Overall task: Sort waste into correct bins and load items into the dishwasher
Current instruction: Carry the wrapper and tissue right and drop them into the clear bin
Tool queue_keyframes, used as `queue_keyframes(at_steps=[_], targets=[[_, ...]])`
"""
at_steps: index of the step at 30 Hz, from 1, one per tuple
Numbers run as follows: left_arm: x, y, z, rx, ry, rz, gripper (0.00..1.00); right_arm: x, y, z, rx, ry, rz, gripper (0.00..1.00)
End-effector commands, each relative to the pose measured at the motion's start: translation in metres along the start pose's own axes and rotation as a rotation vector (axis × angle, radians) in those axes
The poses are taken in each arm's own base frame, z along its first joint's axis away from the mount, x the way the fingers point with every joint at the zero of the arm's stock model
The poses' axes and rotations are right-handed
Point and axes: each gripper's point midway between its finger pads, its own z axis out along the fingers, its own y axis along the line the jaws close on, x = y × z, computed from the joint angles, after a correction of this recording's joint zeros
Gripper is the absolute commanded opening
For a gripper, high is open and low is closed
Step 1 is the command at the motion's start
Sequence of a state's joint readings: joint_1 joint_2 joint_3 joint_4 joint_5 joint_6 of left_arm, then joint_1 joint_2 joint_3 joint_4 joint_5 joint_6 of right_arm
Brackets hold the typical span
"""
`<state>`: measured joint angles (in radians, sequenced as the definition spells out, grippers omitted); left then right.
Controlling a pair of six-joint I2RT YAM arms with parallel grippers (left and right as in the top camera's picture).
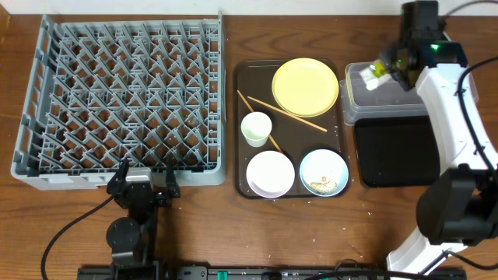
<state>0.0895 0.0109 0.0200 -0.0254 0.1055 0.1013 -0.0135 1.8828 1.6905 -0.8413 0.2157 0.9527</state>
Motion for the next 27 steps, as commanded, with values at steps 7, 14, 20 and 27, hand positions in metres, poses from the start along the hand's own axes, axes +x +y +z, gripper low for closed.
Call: queue_keyframes(at_steps=[7,14,20,27], targets=[[0.014,-0.004,0.001,0.021,0.042,-0.014,0.92,0.001,-0.033,0.035,0.117,0.034,0.122,0.04],[0.014,-0.004,0.001,0.021,0.042,-0.014,0.92,-0.003,-0.028,0.034,0.093,0.029,0.034,0.82],[0.014,-0.004,0.001,0.021,0.042,-0.014,0.92,0.001,-0.011,0.015,-0.01,0.077,-0.113,0.82],[0.014,-0.004,0.001,0.021,0.042,-0.014,0.92,0.037,0.043,-0.057,-0.395,0.201,-0.508,0.76]])
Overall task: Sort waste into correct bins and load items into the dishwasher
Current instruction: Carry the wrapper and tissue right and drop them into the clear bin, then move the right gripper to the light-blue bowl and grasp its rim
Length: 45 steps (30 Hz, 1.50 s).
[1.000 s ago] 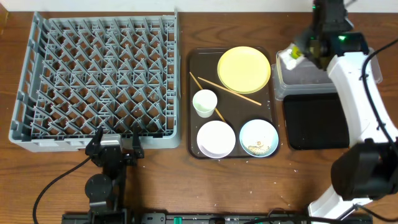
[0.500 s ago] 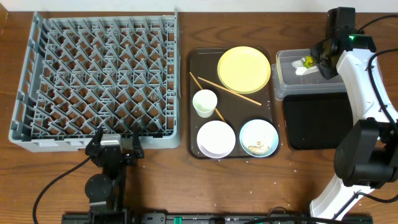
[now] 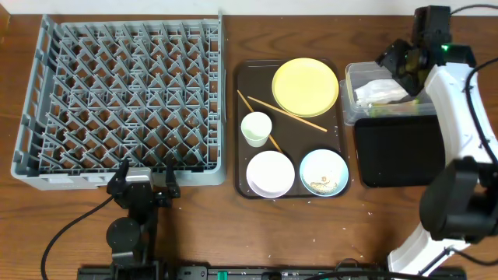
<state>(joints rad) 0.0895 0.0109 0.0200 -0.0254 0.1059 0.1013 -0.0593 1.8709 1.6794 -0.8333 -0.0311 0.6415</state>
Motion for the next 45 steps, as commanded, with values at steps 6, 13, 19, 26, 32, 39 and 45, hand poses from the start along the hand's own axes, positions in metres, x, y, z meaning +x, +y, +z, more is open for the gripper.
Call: queue_keyframes(at_steps=[6,13,19,26,32,39,45], targets=[[0.014,-0.004,0.001,0.02,0.042,-0.014,0.92,0.103,0.07,-0.068,-0.259,0.247,-0.448,0.77],[0.014,-0.004,0.001,0.02,0.042,-0.014,0.92,0.186,0.062,-0.063,-0.079,0.433,-0.6,0.7],[0.014,-0.004,0.001,0.02,0.042,-0.014,0.92,0.238,0.053,-0.047,0.03,0.511,-0.592,0.66],[0.014,-0.004,0.001,0.02,0.042,-0.014,0.92,0.274,0.016,-0.024,0.152,0.575,-0.52,0.58],[0.014,-0.004,0.001,0.02,0.042,-0.014,0.92,0.29,-0.004,-0.002,0.166,0.583,-0.506,0.49],[0.014,-0.004,0.001,0.02,0.042,-0.014,0.92,0.301,-0.009,0.015,0.134,0.568,-0.51,0.42],[0.014,-0.004,0.001,0.02,0.042,-0.014,0.92,0.309,-0.015,0.015,0.151,0.586,-0.526,0.33]])
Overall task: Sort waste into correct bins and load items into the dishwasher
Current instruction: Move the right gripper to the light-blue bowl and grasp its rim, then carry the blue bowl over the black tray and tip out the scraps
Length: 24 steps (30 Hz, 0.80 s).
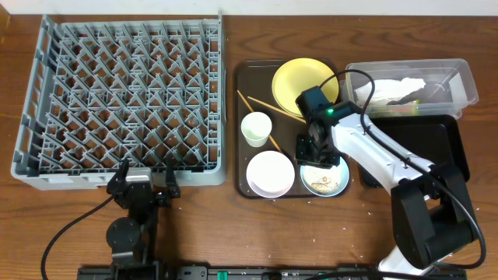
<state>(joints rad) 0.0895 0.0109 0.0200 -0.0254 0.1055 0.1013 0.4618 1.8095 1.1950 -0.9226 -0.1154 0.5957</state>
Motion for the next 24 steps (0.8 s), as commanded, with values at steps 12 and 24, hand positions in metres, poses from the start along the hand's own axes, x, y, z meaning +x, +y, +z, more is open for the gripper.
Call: queue_keyframes(at_steps=[12,24], targets=[[0.014,-0.004,0.001,0.021,0.042,-0.014,0.92,0.03,-0.019,0.024,0.079,0.069,-0.019,0.13],[0.014,-0.004,0.001,0.021,0.042,-0.014,0.92,0.027,-0.015,0.011,0.071,0.058,-0.083,0.01]])
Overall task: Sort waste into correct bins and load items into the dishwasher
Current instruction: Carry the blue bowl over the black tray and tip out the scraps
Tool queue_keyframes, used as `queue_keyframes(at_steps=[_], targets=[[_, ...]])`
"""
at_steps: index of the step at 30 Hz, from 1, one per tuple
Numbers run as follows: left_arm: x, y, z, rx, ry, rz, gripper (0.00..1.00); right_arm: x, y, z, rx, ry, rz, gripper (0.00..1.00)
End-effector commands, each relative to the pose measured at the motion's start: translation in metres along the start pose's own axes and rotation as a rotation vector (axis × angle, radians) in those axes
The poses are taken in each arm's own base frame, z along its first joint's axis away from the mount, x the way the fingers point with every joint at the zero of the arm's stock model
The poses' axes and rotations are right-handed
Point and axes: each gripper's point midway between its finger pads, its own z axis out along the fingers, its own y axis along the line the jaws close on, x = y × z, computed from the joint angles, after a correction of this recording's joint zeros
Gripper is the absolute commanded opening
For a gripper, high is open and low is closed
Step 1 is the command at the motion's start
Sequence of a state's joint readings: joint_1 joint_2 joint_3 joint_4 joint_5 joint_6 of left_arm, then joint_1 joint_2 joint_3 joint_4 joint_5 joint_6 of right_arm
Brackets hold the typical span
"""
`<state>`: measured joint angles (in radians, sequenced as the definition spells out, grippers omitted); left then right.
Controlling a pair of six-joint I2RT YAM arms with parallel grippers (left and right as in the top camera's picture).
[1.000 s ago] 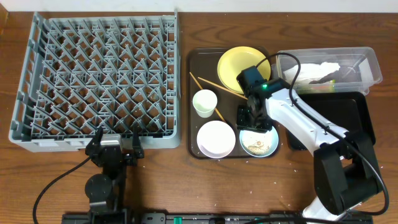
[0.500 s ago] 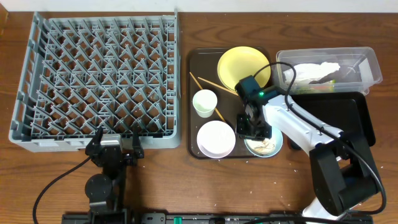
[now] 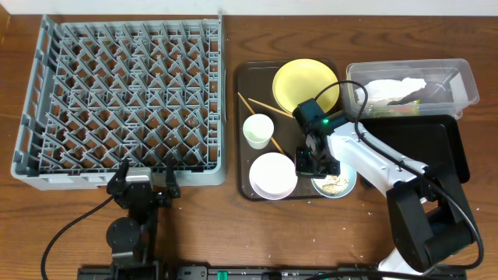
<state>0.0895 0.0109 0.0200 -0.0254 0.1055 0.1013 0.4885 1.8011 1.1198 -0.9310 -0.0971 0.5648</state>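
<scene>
On the brown tray (image 3: pixel 243 117) lie a yellow plate (image 3: pixel 299 82), a white cup (image 3: pixel 257 129), chopsticks (image 3: pixel 261 104), a white plate (image 3: pixel 272 176) and a light blue bowl (image 3: pixel 339 183) holding food scraps. My right gripper (image 3: pixel 315 163) is down at the bowl's left rim and seems shut on it. The arm hides most of the bowl, which reaches over the tray's right edge. Folded at the table's front edge, my left gripper (image 3: pixel 142 185) holds nothing, and its jaws cannot be made out. The grey dishwasher rack (image 3: pixel 120 101) fills the left side.
At the back right stands a clear bin (image 3: pixel 459 78) with white paper waste (image 3: pixel 393 89) in it. In front of it lies a black bin (image 3: pixel 436 155). The right arm's white link crosses the black bin's left part.
The right gripper has shifted slightly toward the front, still at the blue bowl's rim. The bowl now lies a little further right and forward. The left arm has not moved.
The right gripper was first over the clear bin with a white and yellow scrap at its tip. Then it stood behind the bin with the white waste lying inside. Later it was down at the blue bowl on the tray, and now the bowl has shifted right.
</scene>
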Motion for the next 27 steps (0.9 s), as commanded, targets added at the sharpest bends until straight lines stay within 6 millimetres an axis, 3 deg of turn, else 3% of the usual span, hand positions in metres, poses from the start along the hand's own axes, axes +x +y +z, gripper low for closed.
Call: queue_keyframes(at_steps=[1,10,15,19,27], targets=[[0.014,-0.004,0.001,0.021,0.042,-0.014,0.92,0.001,-0.001,-0.009,0.01,-0.002,-0.044,0.01],[0.014,-0.004,0.001,0.021,0.042,-0.014,0.92,-0.018,0.01,-0.101,-0.105,-0.187,-0.141,0.01],[0.014,-0.004,0.001,0.021,0.042,-0.014,0.92,-0.034,-0.018,-0.142,-0.156,-0.326,-0.146,0.01],[0.014,-0.004,0.001,0.021,0.042,-0.014,0.93,-0.048,-0.048,-0.154,-0.187,-0.376,-0.12,0.01],[0.014,-0.004,0.001,0.021,0.042,-0.014,0.92,-0.066,-0.082,-0.152,-0.478,-0.433,-0.102,0.01]])
